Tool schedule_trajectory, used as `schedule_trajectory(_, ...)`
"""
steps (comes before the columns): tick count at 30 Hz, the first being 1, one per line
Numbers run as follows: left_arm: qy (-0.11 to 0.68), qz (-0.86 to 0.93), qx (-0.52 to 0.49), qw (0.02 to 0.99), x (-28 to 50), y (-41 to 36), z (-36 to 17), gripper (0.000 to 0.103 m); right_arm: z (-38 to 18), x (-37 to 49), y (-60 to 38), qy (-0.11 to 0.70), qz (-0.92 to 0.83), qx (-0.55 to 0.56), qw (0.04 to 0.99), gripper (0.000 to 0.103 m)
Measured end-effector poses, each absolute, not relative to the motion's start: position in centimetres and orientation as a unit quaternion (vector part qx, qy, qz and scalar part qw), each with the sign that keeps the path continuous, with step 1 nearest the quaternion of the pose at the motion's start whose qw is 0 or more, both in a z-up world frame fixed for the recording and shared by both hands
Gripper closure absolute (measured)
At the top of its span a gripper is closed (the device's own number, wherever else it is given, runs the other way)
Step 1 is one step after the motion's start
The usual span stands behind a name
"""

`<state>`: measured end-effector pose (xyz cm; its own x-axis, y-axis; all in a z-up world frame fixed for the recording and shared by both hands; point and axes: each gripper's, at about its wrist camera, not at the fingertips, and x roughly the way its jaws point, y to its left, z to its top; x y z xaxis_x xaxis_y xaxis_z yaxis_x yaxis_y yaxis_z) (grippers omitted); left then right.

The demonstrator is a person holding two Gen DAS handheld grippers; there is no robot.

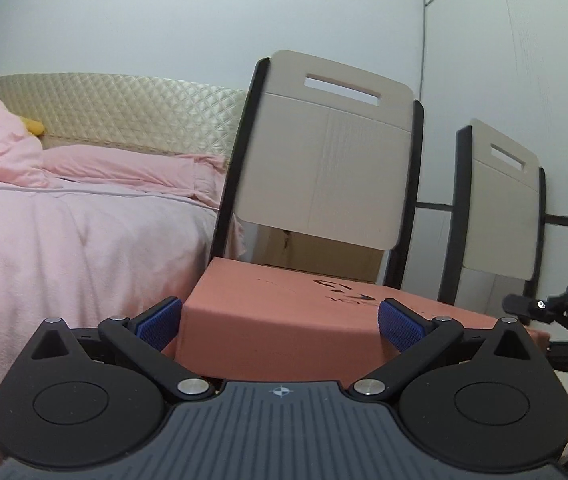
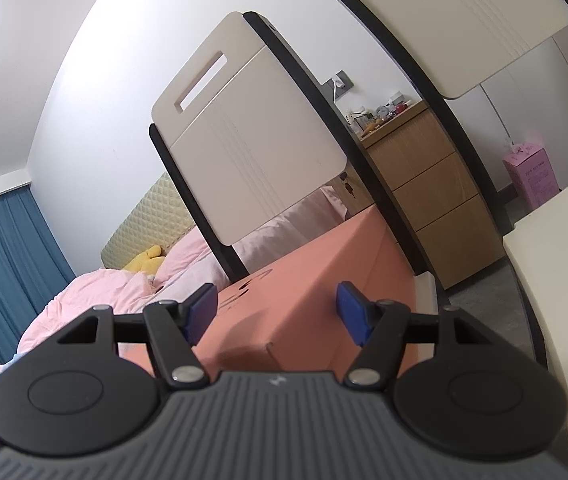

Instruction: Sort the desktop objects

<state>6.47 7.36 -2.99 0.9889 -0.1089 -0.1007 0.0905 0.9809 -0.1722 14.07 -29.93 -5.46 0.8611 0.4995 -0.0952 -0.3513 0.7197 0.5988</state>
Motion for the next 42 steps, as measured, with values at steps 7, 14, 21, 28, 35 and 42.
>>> schedule_trajectory(7, 0.051, -0.041, -0.072, 0.995, 5.5, 7.0, -3.2, 0.0, -5.2, 13.6, -29.7, 0.115, 0.236, 0.286, 0.922, 0.036)
schedule_trajectory(14, 0.05, -0.035, -0.054, 0.997, 4.7, 6.4, -3.4, 0.0, -5.2, 13.2, -29.5, 0.114, 0.237, 0.273, 0.925, 0.036)
schedule_trajectory(21, 0.053, -0.026, -0.039, 0.997, 4.5, 5.9, -3.6, 0.0, -5.1, 12.8, -28.9, 0.111, 0.229, 0.248, 0.935, 0.035)
schedule_trajectory(28, 0.06, -0.026, -0.028, 0.998, 4.5, 5.7, -3.8, 0.0, -5.3, 12.6, -27.8, 0.123, 0.208, 0.213, 0.947, 0.035)
schedule_trajectory(35, 0.067, -0.019, -0.015, 0.997, 4.1, 5.5, -4.1, 0.0, -5.2, 12.3, -27.1, 0.116, 0.202, 0.187, 0.954, 0.035)
schedule_trajectory(42, 0.076, -0.013, 0.011, 0.997, 4.4, 4.7, -4.4, 0.0, -5.8, 13.0, -26.8, 0.143, 0.188, 0.179, 0.955, 0.036)
